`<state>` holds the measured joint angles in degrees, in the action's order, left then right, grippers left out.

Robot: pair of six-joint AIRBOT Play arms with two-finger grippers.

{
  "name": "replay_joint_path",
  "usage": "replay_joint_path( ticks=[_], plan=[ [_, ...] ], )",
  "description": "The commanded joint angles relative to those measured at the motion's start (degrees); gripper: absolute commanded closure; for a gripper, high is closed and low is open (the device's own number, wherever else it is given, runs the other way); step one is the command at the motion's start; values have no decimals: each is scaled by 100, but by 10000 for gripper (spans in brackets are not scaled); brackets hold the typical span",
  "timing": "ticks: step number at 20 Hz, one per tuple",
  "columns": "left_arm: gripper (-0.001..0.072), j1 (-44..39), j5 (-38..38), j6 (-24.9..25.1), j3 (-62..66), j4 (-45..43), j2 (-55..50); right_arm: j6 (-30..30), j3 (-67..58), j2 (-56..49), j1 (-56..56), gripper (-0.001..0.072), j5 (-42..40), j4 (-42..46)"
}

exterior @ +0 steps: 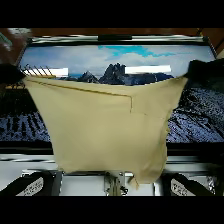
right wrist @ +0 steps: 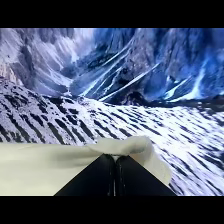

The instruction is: Fold the shirts.

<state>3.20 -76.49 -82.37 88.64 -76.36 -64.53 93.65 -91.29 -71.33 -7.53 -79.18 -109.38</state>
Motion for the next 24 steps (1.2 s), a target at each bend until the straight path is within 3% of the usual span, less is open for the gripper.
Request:
replay_joint_path(
  ticks=[1,3,5,7,11,14,19,22,24],
  plan=[
    [674,4,710,-87,-168,184,-1412,-17,326,-1318,26,652,1340,-807],
    [674,4,1329,-87,149,442,-2127,31,326,-1805,186,652,2518,-876],
    [674,-2,2079,-85,354,940,-2645,485,326,-2122,404,652,3718,-782],
    [674,-24,2822,-87,356,1150,-2962,603,328,-2343,573,652,4712,-319],
    [673,-24,3449,-87,356,1196,-3401,501,328,-2601,627,652,5576,-107],
    [673,-39,3143,-90,354,1390,-3709,461,328,-2680,619,652,5136,-105],
    [674,-20,1720,-2,356,1384,-3816,409,330,-2603,621,652,2918,35],
    [674,44,885,1036,358,1370,-3386,348,332,-2199,621,652,1541,671],
    [674,55,378,1123,354,1248,-3110,-153,332,-1961,621,652,525,1272]
  ],
)
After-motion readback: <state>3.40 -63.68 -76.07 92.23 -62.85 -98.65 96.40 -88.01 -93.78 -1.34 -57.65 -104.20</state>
